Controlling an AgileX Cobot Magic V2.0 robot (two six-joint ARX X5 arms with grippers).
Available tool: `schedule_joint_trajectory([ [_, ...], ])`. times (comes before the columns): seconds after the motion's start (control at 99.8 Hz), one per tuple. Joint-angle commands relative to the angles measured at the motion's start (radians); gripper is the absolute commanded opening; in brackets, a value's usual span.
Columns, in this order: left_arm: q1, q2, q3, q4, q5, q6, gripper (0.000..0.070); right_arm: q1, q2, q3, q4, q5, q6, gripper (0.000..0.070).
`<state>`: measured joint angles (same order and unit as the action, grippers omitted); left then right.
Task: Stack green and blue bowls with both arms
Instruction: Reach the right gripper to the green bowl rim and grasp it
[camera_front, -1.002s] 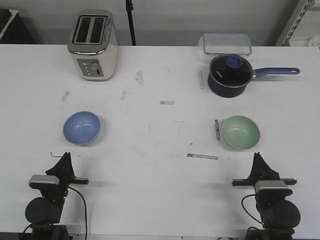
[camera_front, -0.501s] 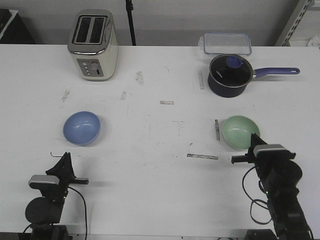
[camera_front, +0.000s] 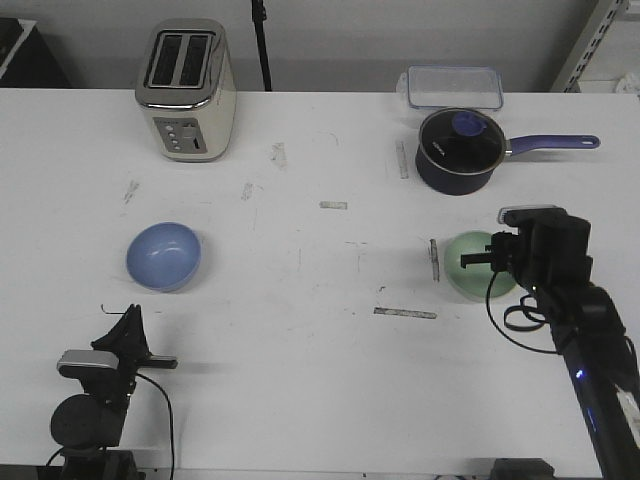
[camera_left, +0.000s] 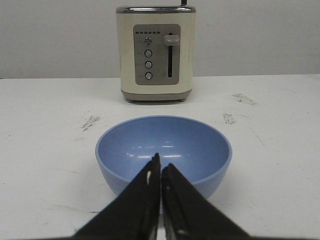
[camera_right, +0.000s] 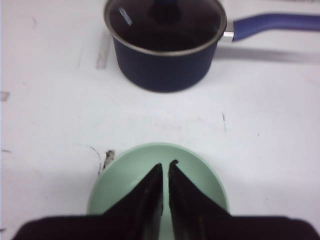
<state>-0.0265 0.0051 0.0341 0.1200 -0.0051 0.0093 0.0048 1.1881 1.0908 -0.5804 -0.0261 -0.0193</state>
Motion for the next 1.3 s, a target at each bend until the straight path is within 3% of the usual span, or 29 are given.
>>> schedule_joint_trajectory([
  [0.0,0.001,-0.002,-0.023,0.014,-0.003,0.006,0.0001,-0.010,0.067,0.085,-0.070,-0.001,0.000,0.0013],
  [0.2,0.001,-0.002,-0.023,0.014,-0.003,0.006,0.0001,-0.063,0.203,0.240,-0.273,-0.016,0.158,0.0013],
  [0.27,0.001,-0.002,-0.023,0.014,-0.003,0.006,0.0001,-0.092,0.225,0.254,-0.291,-0.068,0.183,0.0013],
  [0.411,0.001,-0.002,-0.023,0.014,-0.003,0.006,0.0001,-0.168,0.251,0.254,-0.309,-0.245,0.194,0.0015],
  [0.521,0.001,-0.002,-0.023,0.014,-0.003,0.006,0.0001,-0.219,0.256,0.254,-0.324,-0.273,0.206,0.0025],
  [0.721,0.001,-0.002,-0.023,0.014,-0.003,0.006,0.0001,-0.301,0.256,0.250,-0.375,-0.273,0.174,0.0205],
  [0.932,0.001,-0.002,-0.023,0.014,-0.003,0.006,0.0001,-0.320,0.256,0.207,-0.369,-0.273,0.147,0.0234],
  [1.052,0.001,-0.002,-0.023,0.014,-0.003,0.006,0.0001,-0.320,0.256,0.158,-0.343,-0.273,0.150,0.0447],
  [1.092,0.001,-0.002,-0.023,0.014,-0.003,0.006,0.0001,-0.320,0.256,0.138,-0.332,-0.273,0.150,0.0490],
  [1.292,0.001,-0.002,-0.023,0.014,-0.003,0.006,0.0001,-0.320,0.256,0.034,-0.216,-0.323,0.150,0.0495],
])
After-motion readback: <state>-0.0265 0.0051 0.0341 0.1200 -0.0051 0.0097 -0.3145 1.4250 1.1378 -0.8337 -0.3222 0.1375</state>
